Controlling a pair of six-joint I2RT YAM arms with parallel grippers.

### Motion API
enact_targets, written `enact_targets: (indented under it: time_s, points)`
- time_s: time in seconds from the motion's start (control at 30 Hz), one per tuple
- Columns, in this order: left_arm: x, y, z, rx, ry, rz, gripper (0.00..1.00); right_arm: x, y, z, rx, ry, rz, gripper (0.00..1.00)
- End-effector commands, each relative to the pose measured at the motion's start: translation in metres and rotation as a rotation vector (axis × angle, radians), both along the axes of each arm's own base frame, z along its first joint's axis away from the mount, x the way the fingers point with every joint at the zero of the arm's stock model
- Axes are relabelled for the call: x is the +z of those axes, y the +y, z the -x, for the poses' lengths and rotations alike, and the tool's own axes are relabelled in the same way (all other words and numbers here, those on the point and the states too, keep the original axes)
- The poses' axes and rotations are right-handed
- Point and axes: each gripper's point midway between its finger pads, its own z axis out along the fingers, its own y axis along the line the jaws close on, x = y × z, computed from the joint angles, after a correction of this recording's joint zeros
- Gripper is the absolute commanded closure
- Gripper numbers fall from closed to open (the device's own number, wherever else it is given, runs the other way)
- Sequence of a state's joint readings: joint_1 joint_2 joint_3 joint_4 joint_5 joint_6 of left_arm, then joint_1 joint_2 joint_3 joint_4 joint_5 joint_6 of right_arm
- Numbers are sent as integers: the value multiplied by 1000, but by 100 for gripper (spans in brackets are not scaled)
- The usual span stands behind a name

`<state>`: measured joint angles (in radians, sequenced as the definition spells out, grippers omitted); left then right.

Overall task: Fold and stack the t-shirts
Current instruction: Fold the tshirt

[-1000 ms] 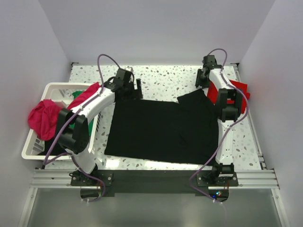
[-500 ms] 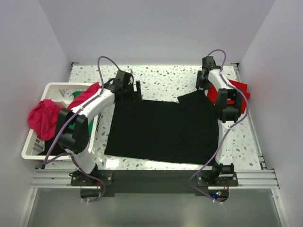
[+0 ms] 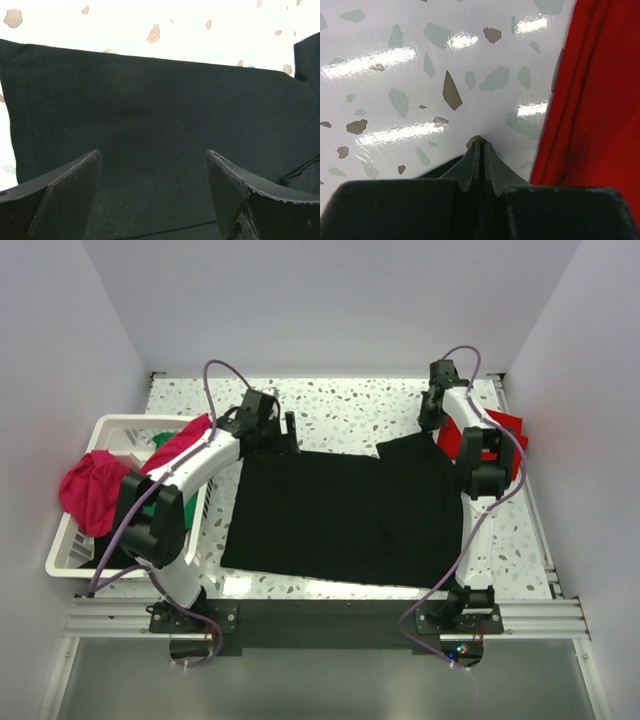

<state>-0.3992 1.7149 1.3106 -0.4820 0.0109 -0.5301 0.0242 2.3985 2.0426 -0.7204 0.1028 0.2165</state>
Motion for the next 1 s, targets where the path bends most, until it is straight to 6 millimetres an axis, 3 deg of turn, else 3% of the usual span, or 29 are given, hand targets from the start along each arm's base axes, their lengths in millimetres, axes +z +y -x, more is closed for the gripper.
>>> enact_targets:
  time_s: [0.0, 0.3, 0.33, 0.47, 0.53, 0.83, 0.97]
  points:
    - [15, 2, -23, 4, -63, 4, 12, -11, 6, 22, -8, 98, -35, 100]
    - [-1, 29, -74, 64, -64, -156, 17, 40, -16, 10, -105, 27, 7, 100]
    - [-8, 34, -79, 64, -57, -181, 18, 46, -32, 10, -139, 17, 5, 100]
    - [-14, 51, -98, 98, -72, -263, 23, 60, -46, 12, -171, -8, -10, 100]
    - [-26, 60, -100, 104, -41, -297, 29, 64, -51, 14, -179, -11, -6, 100]
    - [-45, 94, -104, 182, 10, -357, 41, 62, -58, 18, -199, 0, -13, 100]
    - [-53, 88, -108, 170, 13, -329, 45, 62, -57, 18, -197, 0, -17, 100]
